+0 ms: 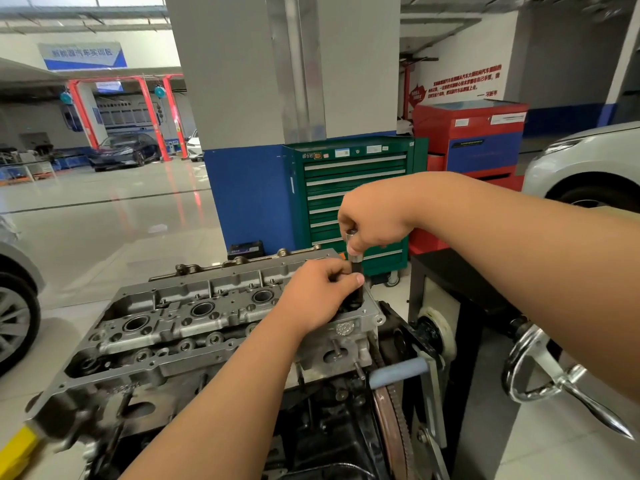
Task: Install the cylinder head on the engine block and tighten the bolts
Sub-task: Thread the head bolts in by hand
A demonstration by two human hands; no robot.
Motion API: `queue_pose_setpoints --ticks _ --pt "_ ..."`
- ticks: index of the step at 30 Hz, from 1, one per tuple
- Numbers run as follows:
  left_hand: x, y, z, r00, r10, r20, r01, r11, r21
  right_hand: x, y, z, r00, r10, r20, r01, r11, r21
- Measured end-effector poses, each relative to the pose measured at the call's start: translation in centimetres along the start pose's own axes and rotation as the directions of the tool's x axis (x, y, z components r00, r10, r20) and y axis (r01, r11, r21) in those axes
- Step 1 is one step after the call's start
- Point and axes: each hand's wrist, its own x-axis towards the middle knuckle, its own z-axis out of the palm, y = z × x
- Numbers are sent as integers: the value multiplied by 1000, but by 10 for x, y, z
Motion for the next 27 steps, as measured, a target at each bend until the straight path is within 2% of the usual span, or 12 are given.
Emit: queue_pose_setpoints --ticks 4,7,9,15,19,23,24,27 --pt "0 -2 3 1000 6 2 -6 998 56 2 2 6 1000 0 4 0 1000 27" --pt "2 -4 3 998 5 -63 -7 999 -39 2 5 3 997 2 -81 4 997 72" --pt "3 -5 2 997 -13 -76 7 997 -76 1 6 1 997 7 -82 1 995 96" --pt "1 -7 3 999 1 -46 3 996 85 2 0 9 998 -37 -57 41 996 78" --pt "0 -6 4 999 -22 -46 25 997 74 1 -2 9 997 38 -63 -42 998 -54" --pt "1 -4 4 998 -43 -50 44 999 29 3 -15 20 957 124 -261 -183 960 -213" --pt "2 -4 4 998 -40 -50 42 998 36 3 -16 20 958 125 -256 -182 960 -211" --pt "3 -5 3 998 -34 -59 34 999 7 2 -14 10 997 57 -45 -61 994 -96"
